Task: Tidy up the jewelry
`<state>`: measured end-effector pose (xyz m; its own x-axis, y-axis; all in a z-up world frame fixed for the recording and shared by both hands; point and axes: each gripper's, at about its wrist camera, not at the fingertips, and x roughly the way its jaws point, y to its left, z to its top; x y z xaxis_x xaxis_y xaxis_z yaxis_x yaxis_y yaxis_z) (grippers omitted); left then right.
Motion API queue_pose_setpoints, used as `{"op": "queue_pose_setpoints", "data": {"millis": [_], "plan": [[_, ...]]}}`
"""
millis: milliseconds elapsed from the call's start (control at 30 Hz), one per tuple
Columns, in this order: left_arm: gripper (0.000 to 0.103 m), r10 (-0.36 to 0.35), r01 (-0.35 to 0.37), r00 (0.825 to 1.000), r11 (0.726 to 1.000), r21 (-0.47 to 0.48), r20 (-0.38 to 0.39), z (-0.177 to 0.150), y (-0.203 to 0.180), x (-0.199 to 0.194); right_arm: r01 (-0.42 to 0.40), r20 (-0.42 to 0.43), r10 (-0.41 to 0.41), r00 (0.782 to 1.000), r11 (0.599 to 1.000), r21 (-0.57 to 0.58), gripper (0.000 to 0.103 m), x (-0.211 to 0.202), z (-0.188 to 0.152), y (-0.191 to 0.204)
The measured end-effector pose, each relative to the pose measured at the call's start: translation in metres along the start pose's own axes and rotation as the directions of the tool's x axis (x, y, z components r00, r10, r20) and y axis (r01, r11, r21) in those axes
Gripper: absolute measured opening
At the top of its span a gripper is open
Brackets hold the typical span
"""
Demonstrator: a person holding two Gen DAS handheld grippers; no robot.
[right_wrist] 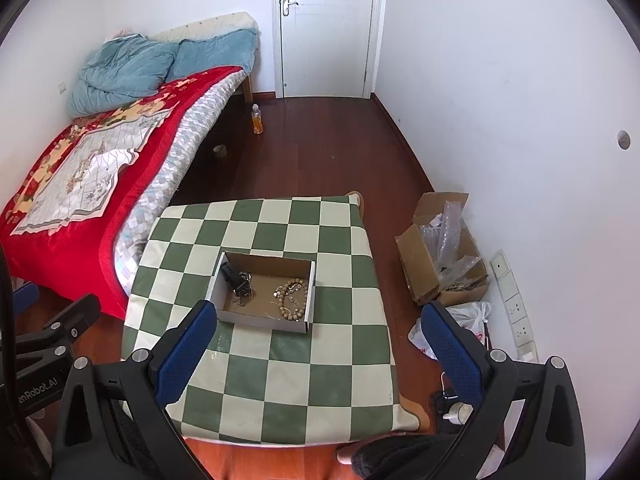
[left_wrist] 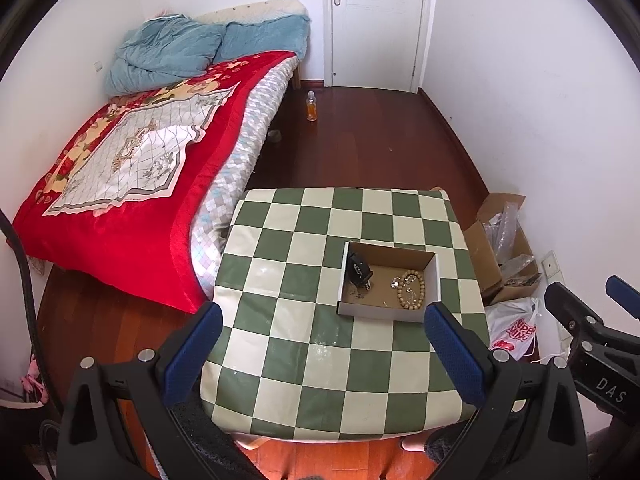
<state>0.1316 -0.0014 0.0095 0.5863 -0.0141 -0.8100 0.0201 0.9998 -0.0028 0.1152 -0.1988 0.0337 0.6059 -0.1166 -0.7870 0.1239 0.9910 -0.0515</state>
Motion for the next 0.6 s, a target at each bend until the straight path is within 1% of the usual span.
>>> {"op": "queue_pose_setpoints", "data": {"millis": [167,200,267,400,600], "plan": [[0.103,0.009,-0.009,1.000,1.000,-0.004,-0.001,0.003,0.000,0.002,0.001,-0.017,0.000,1.000,1.000,0.011,0.103,0.010,0.002,-0.001],[0.103,0.028,-0.028,1.000,1.000,-0.001,0.000,0.003,0.000,0.004,0.004,-0.019,-0.004,1.000,1.000,0.011,0.103,0.012,0.002,-0.001],[0.103,0.042,-0.042,0.999,0.999,0.003,-0.006,0.004,0.000,0.006,0.005,-0.023,-0.005,1.000,1.000,0.011,0.103,0.014,0.003,0.000],[0.103,0.041,-0.041,0.999,0.999,-0.007,-0.015,0.003,0.002,0.010,0.010,-0.033,-0.010,0.999,1.000,0.005,0.103,0.017,0.002,0.001],[0.103,0.036,-0.036,0.999,0.999,0.003,-0.023,0.001,-0.001,0.011,0.011,-0.050,-0.010,0.999,1.000,0.004,0.103,0.023,0.000,0.003]]}}
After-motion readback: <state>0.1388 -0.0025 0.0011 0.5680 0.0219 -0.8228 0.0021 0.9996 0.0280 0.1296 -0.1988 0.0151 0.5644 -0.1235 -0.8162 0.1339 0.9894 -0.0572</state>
